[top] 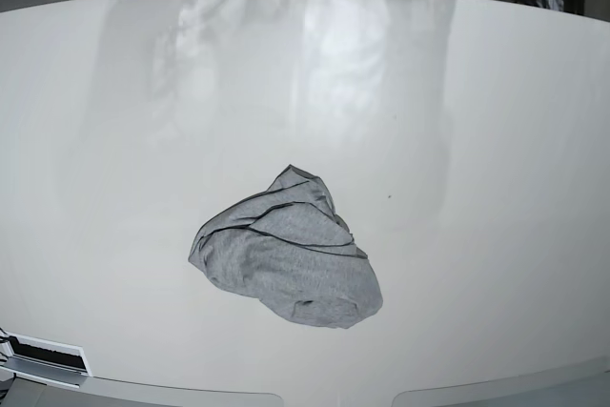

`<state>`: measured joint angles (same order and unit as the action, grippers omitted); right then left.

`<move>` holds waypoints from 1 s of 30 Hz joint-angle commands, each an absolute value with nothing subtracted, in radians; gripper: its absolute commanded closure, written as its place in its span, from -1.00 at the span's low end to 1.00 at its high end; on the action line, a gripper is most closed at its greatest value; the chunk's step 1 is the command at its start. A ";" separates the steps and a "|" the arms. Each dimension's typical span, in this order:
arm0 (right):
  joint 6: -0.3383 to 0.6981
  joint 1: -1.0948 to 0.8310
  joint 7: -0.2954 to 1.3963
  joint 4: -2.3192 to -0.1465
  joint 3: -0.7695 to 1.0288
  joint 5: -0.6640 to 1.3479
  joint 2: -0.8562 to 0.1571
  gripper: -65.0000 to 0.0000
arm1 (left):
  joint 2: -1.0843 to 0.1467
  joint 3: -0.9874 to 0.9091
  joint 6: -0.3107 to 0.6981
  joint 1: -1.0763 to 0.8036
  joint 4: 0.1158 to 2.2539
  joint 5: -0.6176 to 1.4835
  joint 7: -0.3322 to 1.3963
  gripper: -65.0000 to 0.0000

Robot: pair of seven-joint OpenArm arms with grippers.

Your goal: Layout the t-shirt on the table in an organized manner, then fold the t-shirt properly

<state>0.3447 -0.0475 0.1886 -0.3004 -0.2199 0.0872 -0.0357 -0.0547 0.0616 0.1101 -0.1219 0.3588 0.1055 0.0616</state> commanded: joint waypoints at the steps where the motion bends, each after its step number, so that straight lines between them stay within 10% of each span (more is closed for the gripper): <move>1: 0.356 -0.044 0.187 -0.308 -0.219 0.096 -0.034 1.00 | -0.056 0.063 0.112 -0.125 0.368 0.109 0.062 1.00; 30: 0.333 -0.276 0.355 -0.556 -0.219 0.081 -0.134 1.00 | -0.079 0.064 0.171 -0.385 0.707 0.124 0.278 1.00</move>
